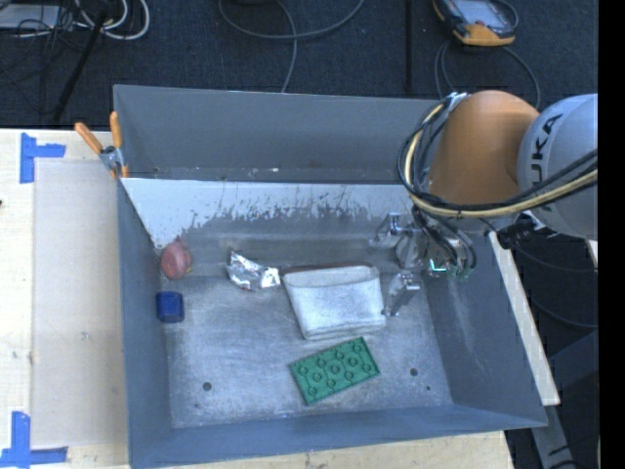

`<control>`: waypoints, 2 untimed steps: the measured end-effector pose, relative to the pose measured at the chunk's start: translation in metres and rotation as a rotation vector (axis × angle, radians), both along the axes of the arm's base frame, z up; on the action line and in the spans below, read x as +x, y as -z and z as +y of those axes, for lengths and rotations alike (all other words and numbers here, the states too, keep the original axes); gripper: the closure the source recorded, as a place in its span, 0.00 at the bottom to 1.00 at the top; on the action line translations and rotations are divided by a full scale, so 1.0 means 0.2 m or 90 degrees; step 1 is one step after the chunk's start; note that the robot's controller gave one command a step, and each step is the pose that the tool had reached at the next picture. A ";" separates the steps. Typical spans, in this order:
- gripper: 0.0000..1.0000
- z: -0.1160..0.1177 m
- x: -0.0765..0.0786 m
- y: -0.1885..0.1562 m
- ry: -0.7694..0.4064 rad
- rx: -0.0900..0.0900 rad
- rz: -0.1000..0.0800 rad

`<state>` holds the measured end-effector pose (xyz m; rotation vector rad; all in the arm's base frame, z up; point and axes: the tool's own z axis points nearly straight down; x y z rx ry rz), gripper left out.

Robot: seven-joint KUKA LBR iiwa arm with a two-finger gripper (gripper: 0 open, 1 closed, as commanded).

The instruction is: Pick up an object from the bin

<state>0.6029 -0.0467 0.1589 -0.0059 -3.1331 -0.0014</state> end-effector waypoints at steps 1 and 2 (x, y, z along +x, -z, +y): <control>0.00 0.07 -0.21 0.33 -0.071 -0.001 -0.014; 1.00 0.08 -0.20 0.32 -0.072 -0.002 -0.019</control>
Offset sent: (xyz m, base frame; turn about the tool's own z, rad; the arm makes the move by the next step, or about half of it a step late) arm -0.0460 0.0159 -0.0686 -0.1166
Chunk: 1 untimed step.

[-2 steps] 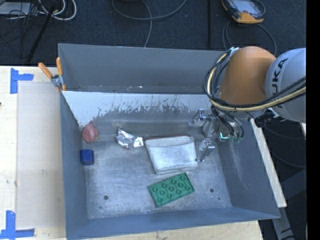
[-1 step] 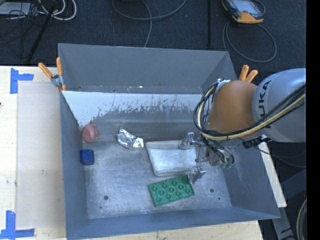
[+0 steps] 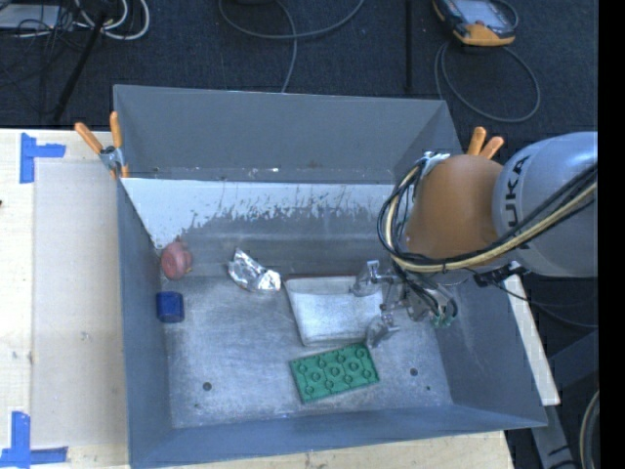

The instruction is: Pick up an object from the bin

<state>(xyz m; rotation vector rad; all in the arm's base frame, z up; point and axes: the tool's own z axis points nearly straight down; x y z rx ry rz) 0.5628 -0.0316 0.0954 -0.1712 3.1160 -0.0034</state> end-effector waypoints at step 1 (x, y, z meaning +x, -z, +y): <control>1.00 0.02 -0.04 -0.56 -0.013 0.000 0.009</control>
Offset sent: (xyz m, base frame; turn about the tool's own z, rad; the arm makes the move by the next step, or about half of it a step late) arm -0.0090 0.0024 0.1092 -0.0215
